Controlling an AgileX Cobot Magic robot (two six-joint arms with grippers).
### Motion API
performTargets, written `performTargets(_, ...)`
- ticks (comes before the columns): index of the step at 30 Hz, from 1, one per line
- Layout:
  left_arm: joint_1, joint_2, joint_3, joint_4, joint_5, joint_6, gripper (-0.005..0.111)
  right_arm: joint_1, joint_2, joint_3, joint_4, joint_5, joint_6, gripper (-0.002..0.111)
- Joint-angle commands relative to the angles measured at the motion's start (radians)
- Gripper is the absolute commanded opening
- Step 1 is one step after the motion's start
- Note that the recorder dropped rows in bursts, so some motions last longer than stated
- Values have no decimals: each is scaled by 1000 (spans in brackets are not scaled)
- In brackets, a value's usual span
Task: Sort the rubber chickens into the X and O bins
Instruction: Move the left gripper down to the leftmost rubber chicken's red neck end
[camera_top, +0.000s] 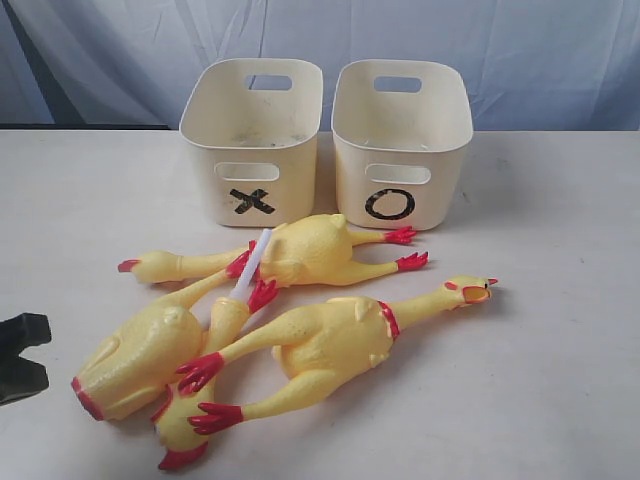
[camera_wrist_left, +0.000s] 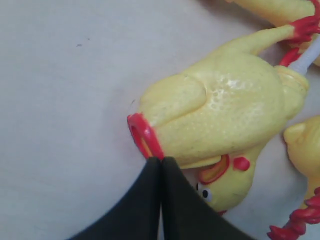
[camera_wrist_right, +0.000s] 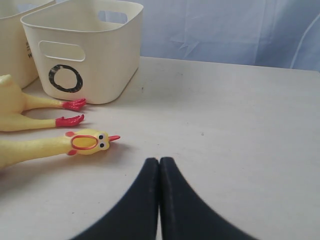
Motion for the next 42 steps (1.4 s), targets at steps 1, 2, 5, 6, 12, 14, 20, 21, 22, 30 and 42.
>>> performTargets(1, -2, 6, -7, 11, 4, -119, 0, 5, -6, 2, -3, -13, -3, -1)
performTargets(2, -2, 6, -7, 10, 9, -140, 0, 5, -6, 2, -3, -13, -3, -1)
performTargets(5, -2, 6, -7, 0, 11, -208, 0, 5, -6, 2, -3, -13, -3, -1)
performTargets(6, -2, 6, -7, -5, 11, -223, 0, 5, -6, 2, -3, -13, -3, -1)
performTargets(12, -2, 6, 27, -12, 24, -300, 0, 5, -6, 2, -3, -13, -3, -1)
performTargets(14, -2, 6, 44, -12, 20, -302, 3, 5, -6, 2, -3, -13, -3, -1)
performTargets(20, -2, 6, 62, -12, -23, -306, 26, 5, -6, 2, -3, -13, -3, -1)
performTargets(21, -2, 6, 62, -15, -27, -306, 30, 5, -6, 2, -3, -13, -3, -1)
performTargets(22, -2, 6, 62, -19, -29, -306, 34, 5, -6, 2, -3, -13, -3, -1)
performTargets(30, -2, 6, 62, -70, -76, -306, 43, 5, -6, 2, -3, -13, -3, -1)
performTargets(42, -2, 6, 66, -94, -91, -306, 43, 5, -6, 2, -3, -13, -3, -1)
